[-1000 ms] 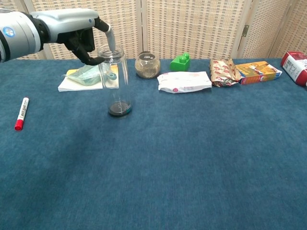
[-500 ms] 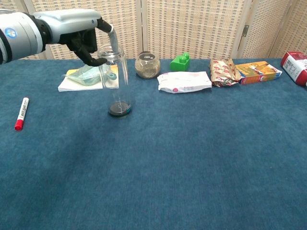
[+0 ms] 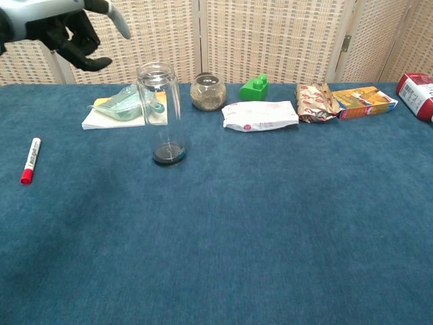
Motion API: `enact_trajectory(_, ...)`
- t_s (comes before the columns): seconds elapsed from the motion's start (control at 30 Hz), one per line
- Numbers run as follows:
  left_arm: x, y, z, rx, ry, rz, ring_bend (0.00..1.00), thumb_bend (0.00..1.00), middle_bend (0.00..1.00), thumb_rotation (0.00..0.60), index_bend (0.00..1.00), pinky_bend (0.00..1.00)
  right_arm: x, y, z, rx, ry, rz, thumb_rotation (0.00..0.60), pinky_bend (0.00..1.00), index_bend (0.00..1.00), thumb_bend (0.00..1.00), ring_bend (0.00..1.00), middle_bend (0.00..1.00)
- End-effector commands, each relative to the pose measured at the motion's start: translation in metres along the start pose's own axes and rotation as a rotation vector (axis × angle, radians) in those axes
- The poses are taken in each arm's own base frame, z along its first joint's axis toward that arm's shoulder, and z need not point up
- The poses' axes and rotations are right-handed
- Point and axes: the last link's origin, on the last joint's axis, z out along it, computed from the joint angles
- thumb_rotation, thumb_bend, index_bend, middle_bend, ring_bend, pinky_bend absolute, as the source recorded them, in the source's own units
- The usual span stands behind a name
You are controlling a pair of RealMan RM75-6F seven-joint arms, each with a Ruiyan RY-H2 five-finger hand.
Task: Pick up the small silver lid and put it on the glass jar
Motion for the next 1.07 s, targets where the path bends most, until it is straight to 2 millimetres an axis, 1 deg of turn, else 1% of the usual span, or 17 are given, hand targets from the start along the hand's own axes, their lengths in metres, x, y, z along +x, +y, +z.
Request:
enact_trajectory(0.03,0.003,-0.018,-0.023,0.06,0.023,0.004,0.64,0.4,0.66,0.6,0.26,0.99,0.0,0.0,0.001,0.0,-0.003,0.0,0.6,0.23,0.02,0.3,0.08,0.2)
enact_trajectory(0.1,0.004,-0.029,-0.036,0.096,0.026,0.015,0.6,0.4,0.59,0.6,0.26,0.96,0.0,-0.001,0.002,0.001,-0.005,0.0,0.6,0.23,0.02,0.3,0.08,0.2)
enact_trajectory(0.17,0.003,-0.04,-0.05,0.135,0.024,0.012,0.54,0.4,0.53,0.6,0.26,0.87,0.0,-0.001,0.003,0.003,-0.005,-0.001,0.6,0.23,0.02,0.31,0.08,0.2)
enact_trajectory(0.2,0.003,-0.044,-0.056,0.151,0.024,0.009,0.53,0.4,0.51,0.6,0.26,0.84,0.0,-0.002,0.004,0.003,-0.006,-0.002,0.6,0.23,0.02,0.31,0.08,0.2)
enact_trajectory(0.27,0.002,-0.054,-0.069,0.189,0.024,0.005,0.47,0.4,0.46,0.6,0.26,0.73,-0.001,-0.003,0.005,0.006,-0.01,-0.002,0.6,0.23,0.02,0.3,0.08,0.2)
enact_trajectory(0.43,-0.003,-0.075,-0.099,0.261,0.022,0.009,0.39,0.4,0.4,0.6,0.26,0.6,-0.002,-0.006,0.008,0.013,-0.02,-0.007,0.6,0.23,0.02,0.31,0.08,0.2)
enact_trajectory(0.57,-0.007,-0.085,-0.12,0.304,0.042,0.006,0.37,0.4,0.38,0.6,0.26,0.55,-0.005,-0.007,0.01,0.016,-0.03,-0.008,0.6,0.23,0.02,0.31,0.08,0.2)
enact_trajectory(0.77,-0.013,-0.094,-0.146,0.343,0.072,0.015,0.36,0.4,0.37,0.6,0.26,0.53,-0.009,-0.009,0.012,0.018,-0.044,-0.007,0.6,0.23,0.02,0.3,0.08,0.2)
enact_trajectory(0.93,-0.015,-0.096,-0.157,0.357,0.079,-0.006,0.36,0.4,0.37,0.6,0.26,0.52,-0.011,-0.011,0.014,0.025,-0.049,-0.005,0.6,0.23,0.02,0.31,0.08,0.2)
enact_trajectory(1.07,-0.015,-0.098,-0.161,0.358,0.084,-0.011,0.36,0.4,0.37,0.6,0.26,0.51,-0.012,-0.013,0.015,0.03,-0.054,-0.006,0.6,0.23,0.02,0.3,0.08,0.2)
